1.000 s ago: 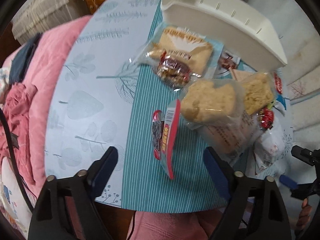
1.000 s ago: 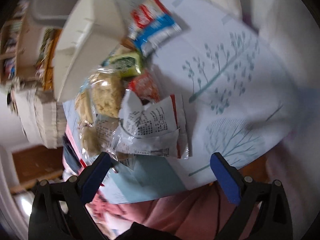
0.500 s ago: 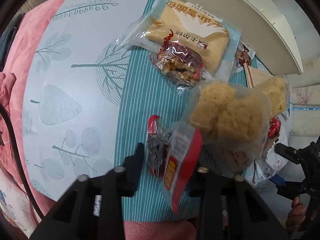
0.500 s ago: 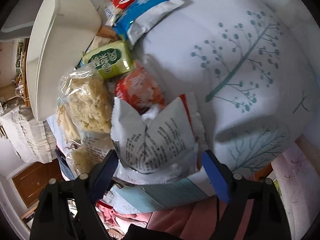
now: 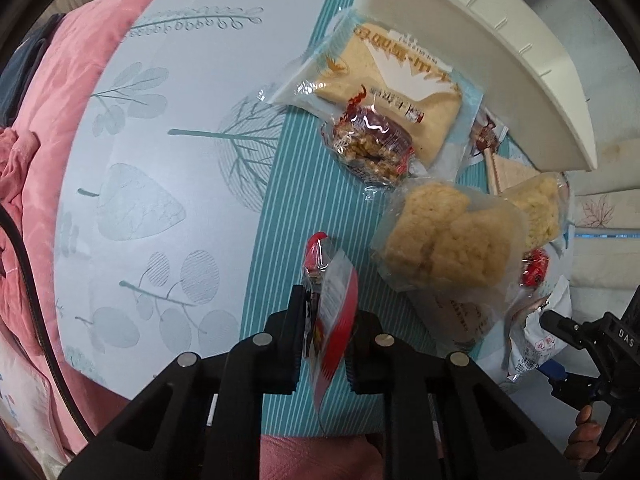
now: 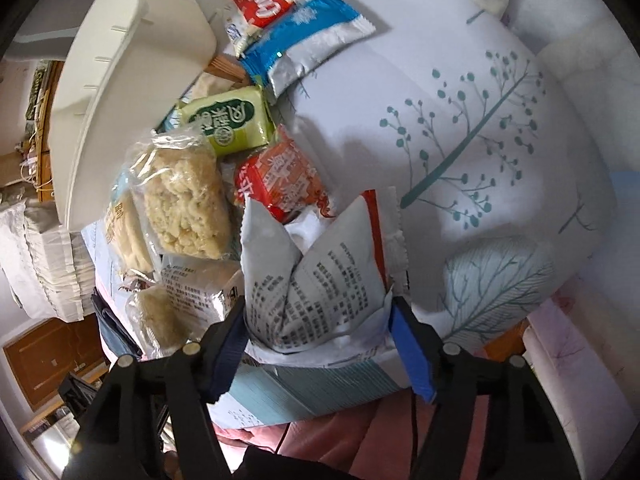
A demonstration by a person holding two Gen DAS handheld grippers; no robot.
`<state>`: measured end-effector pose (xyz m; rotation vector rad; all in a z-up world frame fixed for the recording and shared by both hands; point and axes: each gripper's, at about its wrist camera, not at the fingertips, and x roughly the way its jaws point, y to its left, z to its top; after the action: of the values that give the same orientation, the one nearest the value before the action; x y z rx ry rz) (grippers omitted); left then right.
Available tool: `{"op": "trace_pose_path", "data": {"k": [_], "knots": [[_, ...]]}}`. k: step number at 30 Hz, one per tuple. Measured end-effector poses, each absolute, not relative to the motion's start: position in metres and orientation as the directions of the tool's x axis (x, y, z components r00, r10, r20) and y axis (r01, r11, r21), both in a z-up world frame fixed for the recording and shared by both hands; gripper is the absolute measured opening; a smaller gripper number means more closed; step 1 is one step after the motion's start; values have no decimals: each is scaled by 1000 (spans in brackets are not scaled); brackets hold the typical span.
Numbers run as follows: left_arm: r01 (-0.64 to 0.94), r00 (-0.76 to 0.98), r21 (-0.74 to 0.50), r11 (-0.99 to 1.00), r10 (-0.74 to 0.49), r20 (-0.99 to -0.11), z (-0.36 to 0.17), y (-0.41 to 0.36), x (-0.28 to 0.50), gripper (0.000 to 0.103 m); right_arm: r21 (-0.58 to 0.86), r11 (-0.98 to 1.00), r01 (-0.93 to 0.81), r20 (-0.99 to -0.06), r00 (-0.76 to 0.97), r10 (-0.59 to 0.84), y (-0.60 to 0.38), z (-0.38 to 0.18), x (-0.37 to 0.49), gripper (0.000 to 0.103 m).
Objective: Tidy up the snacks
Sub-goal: 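Carry the red candy and white wrapper into the white tray and release both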
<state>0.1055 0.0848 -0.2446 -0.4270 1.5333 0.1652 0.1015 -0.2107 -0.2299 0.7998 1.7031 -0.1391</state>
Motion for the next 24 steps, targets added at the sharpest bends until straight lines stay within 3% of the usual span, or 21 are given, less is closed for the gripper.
{"op": "trace_pose_path", "data": {"k": [10,24], "knots": [[-389,206,-259,884,-191,-960,-166,93,86,15,405,776,484,-892,22,452,-210,-175,102,69],[-241,402,-306,921,-192,-895,-58,74,133,15,462,842,278,-880,263,396,-210,-85,147,69]]}}
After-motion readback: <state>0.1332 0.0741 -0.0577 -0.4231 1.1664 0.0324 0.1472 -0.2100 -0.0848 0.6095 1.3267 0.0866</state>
